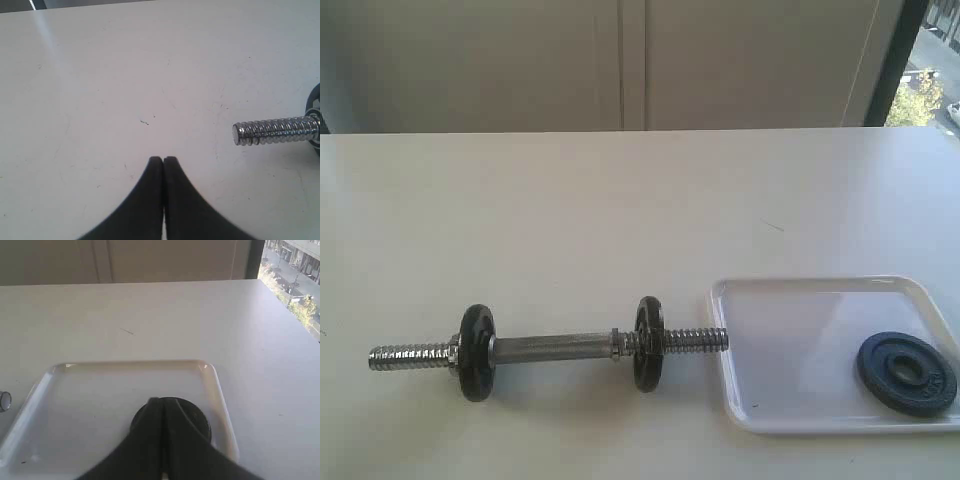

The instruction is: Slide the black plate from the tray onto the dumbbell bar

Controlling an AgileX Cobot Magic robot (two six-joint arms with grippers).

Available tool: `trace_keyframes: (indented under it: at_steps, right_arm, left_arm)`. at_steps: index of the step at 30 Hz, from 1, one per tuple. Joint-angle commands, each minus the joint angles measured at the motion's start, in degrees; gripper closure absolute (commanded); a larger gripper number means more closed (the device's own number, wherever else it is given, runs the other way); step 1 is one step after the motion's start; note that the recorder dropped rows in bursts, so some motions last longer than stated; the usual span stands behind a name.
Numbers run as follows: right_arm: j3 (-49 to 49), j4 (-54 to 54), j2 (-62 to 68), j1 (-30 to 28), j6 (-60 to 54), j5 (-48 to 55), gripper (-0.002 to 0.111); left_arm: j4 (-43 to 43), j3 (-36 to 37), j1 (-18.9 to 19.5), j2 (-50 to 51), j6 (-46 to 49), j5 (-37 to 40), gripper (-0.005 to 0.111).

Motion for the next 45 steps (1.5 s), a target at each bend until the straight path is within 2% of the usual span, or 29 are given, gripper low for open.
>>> trace_keyframes:
  at_steps: [1,24,39,45]
  right_arm:
    - [0.27,-0.1,-0.3,0.35,-0.56,-0.56,0.108]
    - [0.27,-0.1,-0.3,4.69,-0.56,-0.56,0.108]
    - [0.27,-0.1,-0.3,4.69,-0.56,-0.56,0.108]
    - [0.27,-0.1,-0.3,4.91,-0.56,-0.56,0.108]
  left_arm:
    - [-0.63,0.21,0.1,-0.25,0.0,0.09,0.107]
    - [-0.33,0.21,0.1,-0.25,0.0,-0.62,0.107]
    - [-0.17,0.21,0.1,-0.25,2.59,-27.89,0.107]
    - [-0.17,0.21,0.1,-0.25,2.59,-41.68,0.107]
